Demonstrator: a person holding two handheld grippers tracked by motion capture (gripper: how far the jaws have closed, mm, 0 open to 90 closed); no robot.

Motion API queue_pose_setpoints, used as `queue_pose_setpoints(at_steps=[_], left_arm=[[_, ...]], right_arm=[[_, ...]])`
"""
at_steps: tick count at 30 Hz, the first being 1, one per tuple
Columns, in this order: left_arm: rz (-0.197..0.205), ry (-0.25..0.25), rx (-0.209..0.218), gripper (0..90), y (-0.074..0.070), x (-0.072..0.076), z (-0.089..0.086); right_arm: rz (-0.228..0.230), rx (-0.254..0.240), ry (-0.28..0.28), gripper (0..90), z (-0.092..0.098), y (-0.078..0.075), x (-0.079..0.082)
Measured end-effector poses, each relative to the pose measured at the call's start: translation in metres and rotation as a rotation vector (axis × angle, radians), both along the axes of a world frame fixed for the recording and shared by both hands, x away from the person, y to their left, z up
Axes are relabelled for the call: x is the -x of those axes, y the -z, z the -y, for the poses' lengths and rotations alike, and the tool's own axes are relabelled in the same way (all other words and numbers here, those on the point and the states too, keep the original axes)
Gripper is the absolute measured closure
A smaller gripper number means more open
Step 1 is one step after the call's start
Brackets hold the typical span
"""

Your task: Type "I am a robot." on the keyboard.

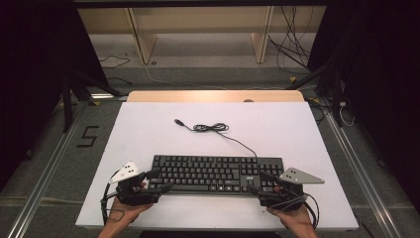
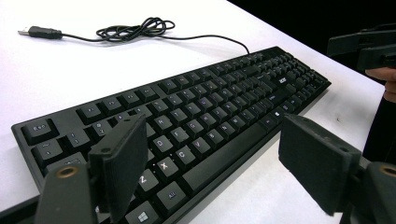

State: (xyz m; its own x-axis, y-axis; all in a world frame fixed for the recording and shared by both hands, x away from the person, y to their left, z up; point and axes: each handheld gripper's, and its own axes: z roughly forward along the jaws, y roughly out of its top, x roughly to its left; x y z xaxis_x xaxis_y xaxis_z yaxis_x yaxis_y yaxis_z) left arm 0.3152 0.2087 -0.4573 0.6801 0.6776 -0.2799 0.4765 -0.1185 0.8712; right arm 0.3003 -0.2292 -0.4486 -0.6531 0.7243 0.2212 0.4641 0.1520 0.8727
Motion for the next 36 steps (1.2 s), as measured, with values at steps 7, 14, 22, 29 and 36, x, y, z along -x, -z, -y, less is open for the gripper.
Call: queue_pose_setpoints(at_steps=[7, 14, 22, 29, 36], left_arm=[[-0.001, -0.001, -0.001, 23.6, 0.0, 0.0, 0.0], [-0.005, -0.009, -0.003, 23.9, 0.001, -0.001, -0.001], [-0.016, -0.021, -0.018, 25.8, 0.002, -0.003, -0.001], [-0.03, -0.043, -0.028, 29.1, 0.003, -0.004, -0.002], [-0.045, -0.064, -0.04, 34.1, 0.005, -0.009, -0.005]], right_arm=[[0.002, 0.0, -0.001, 31.6, -0.001, 0.0, 0.0], [0.0, 0.002, -0.01, 31.7, -0.006, 0.0, -0.001], [0.003, 0.0, -0.026, 31.8, -0.018, -0.002, -0.006], [-0.011, 0.006, -0.043, 32.7, -0.032, -0.006, -0.015], [-0.02, 0.01, -0.074, 34.2, -0.051, -0.007, -0.025]])
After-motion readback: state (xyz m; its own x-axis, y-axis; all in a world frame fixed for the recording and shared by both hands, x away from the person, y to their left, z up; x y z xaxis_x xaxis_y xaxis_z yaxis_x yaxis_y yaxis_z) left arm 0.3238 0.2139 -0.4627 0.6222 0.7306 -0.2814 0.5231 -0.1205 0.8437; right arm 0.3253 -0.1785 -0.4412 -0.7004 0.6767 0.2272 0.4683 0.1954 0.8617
